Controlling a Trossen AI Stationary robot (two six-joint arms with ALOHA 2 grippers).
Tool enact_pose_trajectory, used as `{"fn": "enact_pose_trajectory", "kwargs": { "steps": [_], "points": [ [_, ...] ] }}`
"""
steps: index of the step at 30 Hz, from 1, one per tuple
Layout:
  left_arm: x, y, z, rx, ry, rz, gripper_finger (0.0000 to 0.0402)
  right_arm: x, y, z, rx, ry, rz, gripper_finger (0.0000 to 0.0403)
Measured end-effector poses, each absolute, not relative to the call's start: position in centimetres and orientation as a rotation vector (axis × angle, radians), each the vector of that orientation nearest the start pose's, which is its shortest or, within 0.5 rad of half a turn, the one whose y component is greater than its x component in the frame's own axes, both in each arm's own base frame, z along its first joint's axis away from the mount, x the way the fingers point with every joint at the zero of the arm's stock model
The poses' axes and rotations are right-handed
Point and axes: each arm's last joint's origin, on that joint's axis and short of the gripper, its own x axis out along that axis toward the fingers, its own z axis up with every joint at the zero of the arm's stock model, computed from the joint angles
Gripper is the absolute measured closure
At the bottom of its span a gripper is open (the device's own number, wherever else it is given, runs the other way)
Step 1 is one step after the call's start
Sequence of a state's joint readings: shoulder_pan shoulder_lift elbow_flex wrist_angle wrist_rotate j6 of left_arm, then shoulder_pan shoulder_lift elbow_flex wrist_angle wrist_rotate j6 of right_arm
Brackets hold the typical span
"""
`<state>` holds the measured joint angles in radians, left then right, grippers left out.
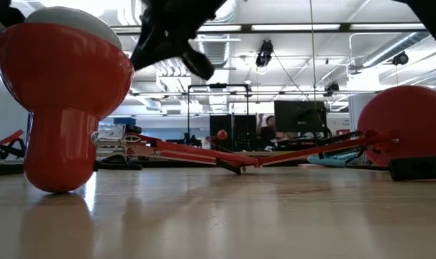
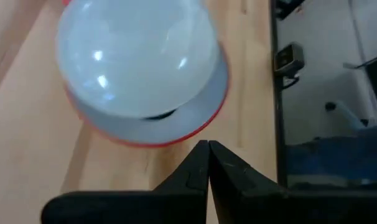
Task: Screw lightbulb
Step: Insert the lightbulb into the orange desk lamp
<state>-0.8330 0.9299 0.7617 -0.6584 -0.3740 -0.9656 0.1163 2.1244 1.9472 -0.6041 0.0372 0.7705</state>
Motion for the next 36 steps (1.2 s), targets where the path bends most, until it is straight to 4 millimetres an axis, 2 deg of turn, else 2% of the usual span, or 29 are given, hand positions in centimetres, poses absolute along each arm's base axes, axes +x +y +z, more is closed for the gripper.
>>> {"fn": "enact_pose_trajectory", "kwargs": {
  "steps": [3,7,13,28,36],
  "points": [
    [13.2,-13.0,25.7,-0.404,0.812,-0.035,0.0401,48.4,4.9,26.8,0.663,0.740,-0.216,0.0403],
    [14.0,-13.7,24.9,-0.362,0.809,-0.011,0.0401,49.4,5.1,25.3,0.668,0.728,-0.198,0.0403],
    [14.8,-14.5,24.8,-0.322,0.759,-0.047,0.0401,49.5,6.0,25.1,0.663,0.725,-0.178,0.0403],
    [14.1,-12.2,23.4,-0.323,0.765,0.014,0.0401,48.7,8.3,25.6,0.703,0.770,-0.153,0.0403],
    [14.1,-10.7,22.0,-0.312,0.766,0.079,0.0401,48.4,9.4,25.6,0.750,0.790,-0.153,0.0403]
  ]
}}
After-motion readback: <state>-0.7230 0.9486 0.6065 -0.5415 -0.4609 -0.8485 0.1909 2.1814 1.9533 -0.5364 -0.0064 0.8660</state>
